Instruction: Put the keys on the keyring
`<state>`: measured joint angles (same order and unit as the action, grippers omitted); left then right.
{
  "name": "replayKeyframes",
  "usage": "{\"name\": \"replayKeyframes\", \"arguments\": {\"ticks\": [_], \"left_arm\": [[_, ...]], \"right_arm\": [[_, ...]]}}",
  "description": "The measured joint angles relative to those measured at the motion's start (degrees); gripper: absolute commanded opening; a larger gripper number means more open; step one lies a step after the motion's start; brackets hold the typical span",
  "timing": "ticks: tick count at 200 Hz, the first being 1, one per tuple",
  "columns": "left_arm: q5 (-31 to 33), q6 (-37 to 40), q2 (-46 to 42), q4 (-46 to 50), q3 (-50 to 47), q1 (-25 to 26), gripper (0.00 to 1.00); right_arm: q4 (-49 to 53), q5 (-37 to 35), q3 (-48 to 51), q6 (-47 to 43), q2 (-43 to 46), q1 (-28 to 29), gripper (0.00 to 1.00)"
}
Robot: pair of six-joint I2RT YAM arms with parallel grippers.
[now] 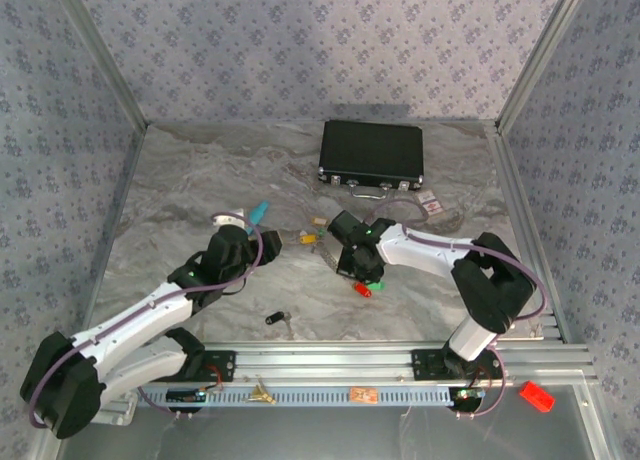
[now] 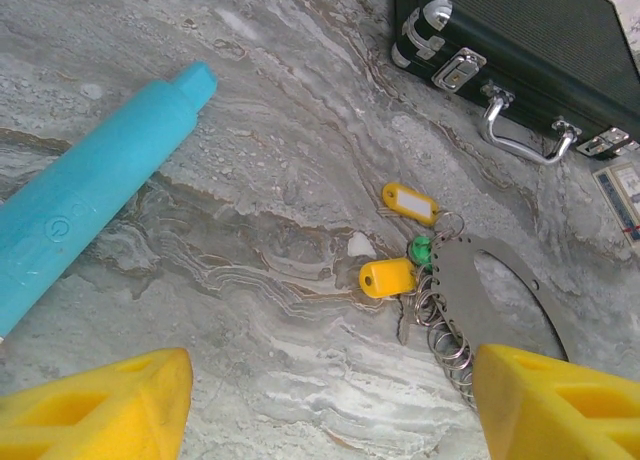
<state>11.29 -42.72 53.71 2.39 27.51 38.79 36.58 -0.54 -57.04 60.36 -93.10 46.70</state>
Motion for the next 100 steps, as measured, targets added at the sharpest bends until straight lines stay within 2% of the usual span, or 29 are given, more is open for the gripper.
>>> {"name": "replayKeyframes", "arguments": {"ticks": [23,55,100], "left_arm": [[0.66,0.74,-1.20,0.15,0.00,0.02,0.73],[1.18,4.42,-3.10,0.22,0.02,0.02,0.73],[0.07,13.81,-3.85,-0.85,0.94,0.02,0.72]], "right_arm": [[0.76,-2.14,-0.94,-6.14,3.54,0.20,0.00],[-1.11,-4.24,-1.64,-19.80,11.04,0.22,0.00],[-6.91,-2.12,-1.84,-40.96,17.51,-0.31,0.00]]}}
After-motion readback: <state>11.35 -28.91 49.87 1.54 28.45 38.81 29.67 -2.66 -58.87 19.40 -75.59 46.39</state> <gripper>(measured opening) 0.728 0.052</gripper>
